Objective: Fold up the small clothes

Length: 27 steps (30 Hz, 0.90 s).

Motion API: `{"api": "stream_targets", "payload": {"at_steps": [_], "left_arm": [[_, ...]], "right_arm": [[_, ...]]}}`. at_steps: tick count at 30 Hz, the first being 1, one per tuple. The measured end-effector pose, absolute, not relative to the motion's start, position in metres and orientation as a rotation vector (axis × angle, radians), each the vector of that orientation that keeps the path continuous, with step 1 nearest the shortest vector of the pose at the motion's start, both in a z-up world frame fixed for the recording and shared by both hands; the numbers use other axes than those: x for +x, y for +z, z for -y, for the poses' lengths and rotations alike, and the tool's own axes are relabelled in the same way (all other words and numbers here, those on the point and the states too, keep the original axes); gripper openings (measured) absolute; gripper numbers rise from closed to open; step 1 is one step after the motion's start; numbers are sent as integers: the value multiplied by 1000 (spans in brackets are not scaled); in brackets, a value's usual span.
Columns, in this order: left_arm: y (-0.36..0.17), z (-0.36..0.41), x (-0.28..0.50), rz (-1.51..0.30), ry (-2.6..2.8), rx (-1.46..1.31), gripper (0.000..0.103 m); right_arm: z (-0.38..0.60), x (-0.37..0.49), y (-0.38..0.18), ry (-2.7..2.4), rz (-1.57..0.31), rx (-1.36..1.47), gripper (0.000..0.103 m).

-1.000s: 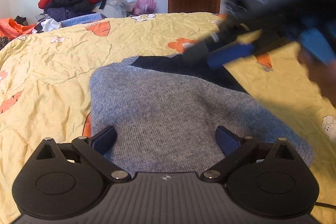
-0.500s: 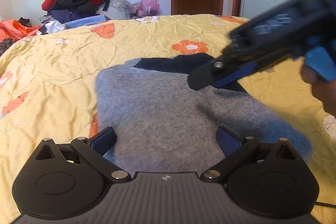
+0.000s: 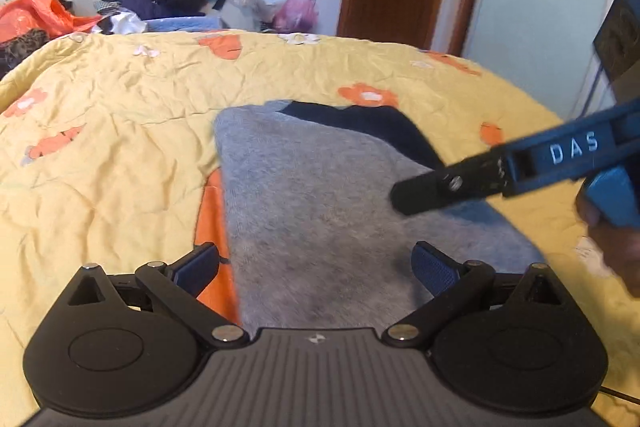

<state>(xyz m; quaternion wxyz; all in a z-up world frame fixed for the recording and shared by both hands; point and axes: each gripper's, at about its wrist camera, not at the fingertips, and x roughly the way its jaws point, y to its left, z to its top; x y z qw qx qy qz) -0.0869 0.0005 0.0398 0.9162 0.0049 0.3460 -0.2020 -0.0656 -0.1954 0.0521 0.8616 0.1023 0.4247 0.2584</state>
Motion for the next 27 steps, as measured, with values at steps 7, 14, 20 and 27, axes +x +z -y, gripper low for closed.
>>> {"api": "stream_targets", "payload": {"at_steps": [7, 14, 20, 27], "left_arm": [[15, 5, -89, -762, -364, 38, 103], [25, -27, -114, -669, -259, -67, 103], [14, -20, -127, -696, -233, -106, 103], [13, -6, -158, -646, -193, -13, 103]], "right_arm": [[200, -80, 45, 459, -890, 194, 75], [236, -150, 64, 255, -675, 26, 85], [257, -186, 24, 147, -720, 49, 94], [242, -212, -4, 104, -726, 92, 99]]}}
